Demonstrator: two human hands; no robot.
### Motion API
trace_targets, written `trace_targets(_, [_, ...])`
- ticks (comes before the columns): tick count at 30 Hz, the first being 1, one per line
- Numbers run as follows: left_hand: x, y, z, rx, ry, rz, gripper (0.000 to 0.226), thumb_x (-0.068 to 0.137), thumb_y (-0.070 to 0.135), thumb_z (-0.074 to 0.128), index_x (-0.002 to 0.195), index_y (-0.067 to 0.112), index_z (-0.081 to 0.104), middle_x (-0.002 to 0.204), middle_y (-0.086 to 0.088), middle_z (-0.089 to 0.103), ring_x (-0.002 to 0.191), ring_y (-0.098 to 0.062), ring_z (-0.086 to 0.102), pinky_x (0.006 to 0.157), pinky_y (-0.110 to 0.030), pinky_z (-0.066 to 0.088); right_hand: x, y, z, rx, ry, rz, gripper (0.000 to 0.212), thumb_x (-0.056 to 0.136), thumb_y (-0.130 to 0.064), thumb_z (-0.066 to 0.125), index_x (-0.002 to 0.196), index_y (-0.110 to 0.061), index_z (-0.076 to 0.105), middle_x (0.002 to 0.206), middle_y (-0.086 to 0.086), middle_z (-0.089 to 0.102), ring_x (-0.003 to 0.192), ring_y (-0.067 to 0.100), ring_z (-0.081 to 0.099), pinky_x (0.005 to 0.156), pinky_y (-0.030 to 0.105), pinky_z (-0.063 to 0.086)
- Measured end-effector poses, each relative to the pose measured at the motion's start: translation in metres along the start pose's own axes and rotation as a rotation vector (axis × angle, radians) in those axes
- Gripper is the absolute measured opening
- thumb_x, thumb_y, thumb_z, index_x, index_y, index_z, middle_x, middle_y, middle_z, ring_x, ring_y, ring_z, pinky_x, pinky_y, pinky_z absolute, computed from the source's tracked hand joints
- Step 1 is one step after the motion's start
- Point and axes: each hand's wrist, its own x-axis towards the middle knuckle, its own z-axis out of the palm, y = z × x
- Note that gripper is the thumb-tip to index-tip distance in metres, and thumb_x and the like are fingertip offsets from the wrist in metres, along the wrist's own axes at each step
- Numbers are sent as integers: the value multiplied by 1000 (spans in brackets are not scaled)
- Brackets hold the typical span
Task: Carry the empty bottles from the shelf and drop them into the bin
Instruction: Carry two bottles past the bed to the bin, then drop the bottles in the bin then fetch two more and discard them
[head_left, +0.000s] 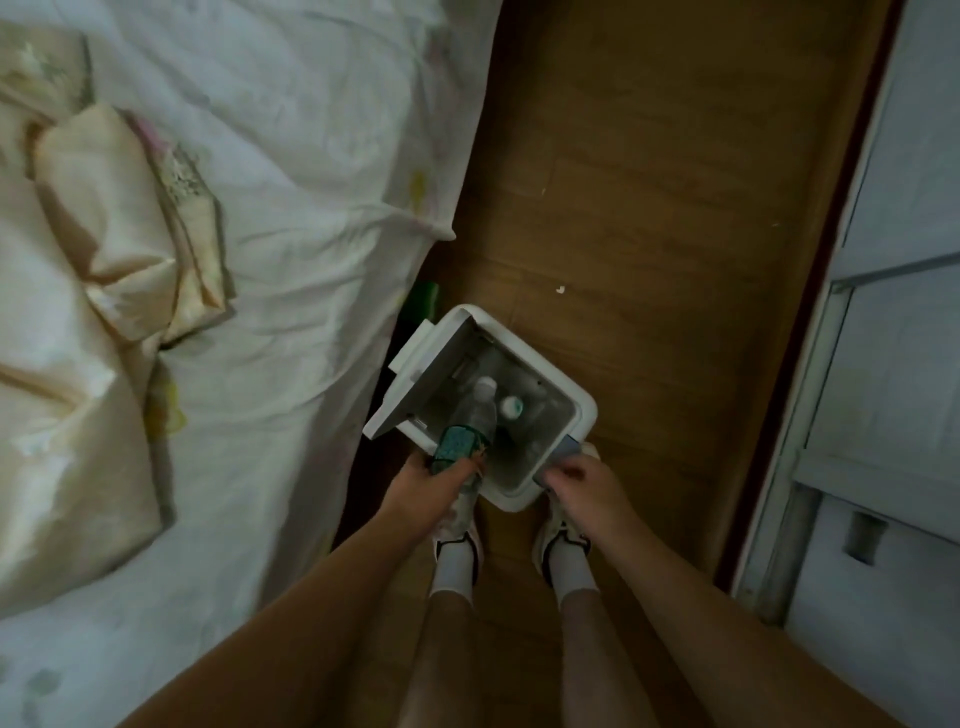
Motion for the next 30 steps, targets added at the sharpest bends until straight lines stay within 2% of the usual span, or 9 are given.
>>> trace_targets(3, [-5,3,-3,21,-5,16,59,91,52,58,137,15,51,100,-2,66,78,-16,67,59,-26,53,-9,4,0,-10,-59,-8,21,92,-33,59,102,-17,70,87,-1,68,81,14,64,70,28,49])
trace_targets(6, [-11,8,-14,77,-28,26,54,93,58,49,129,18,55,99,-5,69,83,-20,71,60,-27,53,-17,4,-4,-42,-101,-31,19,93,-27,58,96,-12,70,77,0,65,68,11,59,64,26,45])
trace_targets(13, [-37,17,-34,337,-28,149,34,99,44,47,105,16,65,91,-2,66,77,-14,63,68,-28,53,-39,-12,-37,-130,-111,-71,17,96,-29,56,98,-18,68,93,2,69,85,14,65,75,29,52])
trace_targets(16, [-55,9,-40,460,-25,195,26,98,43,48,106,22,62,95,-1,65,85,-14,64,73,-28,52,-52,-19,-51,-176,-98,-93,14,96,-28,55,97,-20,67,98,3,69,92,17,67,89,38,55])
trace_targets(18, [-73,-1,-46,476,-9,193,25,97,44,50,107,24,62,97,-1,66,87,-15,65,74,-29,53,-65,-24,-61,-196,-87,-98,12,95,-29,55,96,-24,66,98,2,69,92,17,67,91,41,56])
trace_targets(21, [-112,-19,-57,354,30,149,18,98,41,50,98,27,62,97,-3,68,87,-19,68,78,-34,57,-98,-31,-78,-210,-83,-107,9,95,-32,55,96,-30,63,99,-3,69,91,13,66,92,41,55])
trace_targets(23, [-144,-32,-64,218,74,93,16,100,36,49,94,27,61,98,-9,70,83,-23,69,73,-34,57,-128,-35,-90,-218,-91,-126,12,95,-33,54,100,-29,64,100,-4,69,92,13,66,92,41,55])
trace_targets(27, [-223,-66,-78,-7,180,62,22,100,27,51,99,11,66,92,-15,71,70,-26,66,65,-34,53,-202,-39,-108,-246,-140,-169,17,96,-31,54,110,-26,63,102,-3,68,94,11,66,83,31,53])
trace_targets(30, [-288,-88,-83,-145,232,98,25,100,26,51,99,6,66,92,-16,71,70,-28,66,68,-37,51,-255,-34,-122,-316,-156,-238,15,95,-31,55,104,-26,66,100,-3,71,92,12,67,81,30,54])
